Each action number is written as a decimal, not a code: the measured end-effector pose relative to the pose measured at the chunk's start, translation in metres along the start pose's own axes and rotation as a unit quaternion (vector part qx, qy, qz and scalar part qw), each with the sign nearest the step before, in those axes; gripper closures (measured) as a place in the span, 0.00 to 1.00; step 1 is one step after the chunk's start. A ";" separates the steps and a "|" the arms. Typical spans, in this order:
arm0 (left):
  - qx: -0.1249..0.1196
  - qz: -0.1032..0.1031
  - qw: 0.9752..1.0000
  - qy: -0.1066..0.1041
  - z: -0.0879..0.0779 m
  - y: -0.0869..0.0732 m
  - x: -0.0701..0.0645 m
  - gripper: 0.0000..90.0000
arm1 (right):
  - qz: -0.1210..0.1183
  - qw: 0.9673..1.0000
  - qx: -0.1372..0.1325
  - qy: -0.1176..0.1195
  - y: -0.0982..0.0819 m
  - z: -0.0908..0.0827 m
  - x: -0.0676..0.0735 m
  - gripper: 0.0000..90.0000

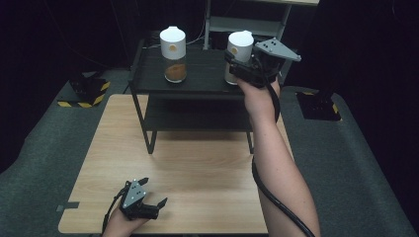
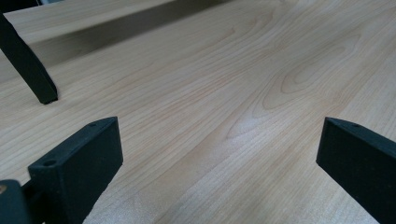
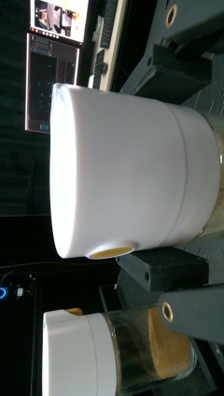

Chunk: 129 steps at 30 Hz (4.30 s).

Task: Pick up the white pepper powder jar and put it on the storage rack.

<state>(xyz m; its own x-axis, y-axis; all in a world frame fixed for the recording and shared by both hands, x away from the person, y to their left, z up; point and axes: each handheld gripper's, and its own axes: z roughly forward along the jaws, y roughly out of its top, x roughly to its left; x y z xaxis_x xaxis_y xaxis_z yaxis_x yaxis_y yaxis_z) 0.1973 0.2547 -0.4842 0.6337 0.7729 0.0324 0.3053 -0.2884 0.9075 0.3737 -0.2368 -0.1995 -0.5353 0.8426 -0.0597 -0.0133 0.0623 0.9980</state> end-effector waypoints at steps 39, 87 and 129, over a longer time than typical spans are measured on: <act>0.001 0.002 1.000 -0.002 0.000 0.000 0.000 0.01 | 0.031 0.999 0.006 0.010 -0.004 -0.003 -0.007 0.07; 0.007 0.006 1.000 0.006 0.000 0.002 -0.003 0.01 | -0.030 0.998 -0.004 0.051 -0.072 -0.085 0.011 0.00; 0.005 0.009 1.000 0.006 0.001 0.002 -0.004 0.01 | -0.036 0.996 0.046 0.068 -0.137 -0.121 0.020 0.00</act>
<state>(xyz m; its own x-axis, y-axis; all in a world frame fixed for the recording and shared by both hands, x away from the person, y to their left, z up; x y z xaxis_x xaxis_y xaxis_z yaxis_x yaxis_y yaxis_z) 0.1955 0.2507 -0.4832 0.6305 0.7743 0.0530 0.3016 -0.3074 0.9025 0.2631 -0.2931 -0.3344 -0.6452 0.7542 -0.1219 0.0182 0.1746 0.9845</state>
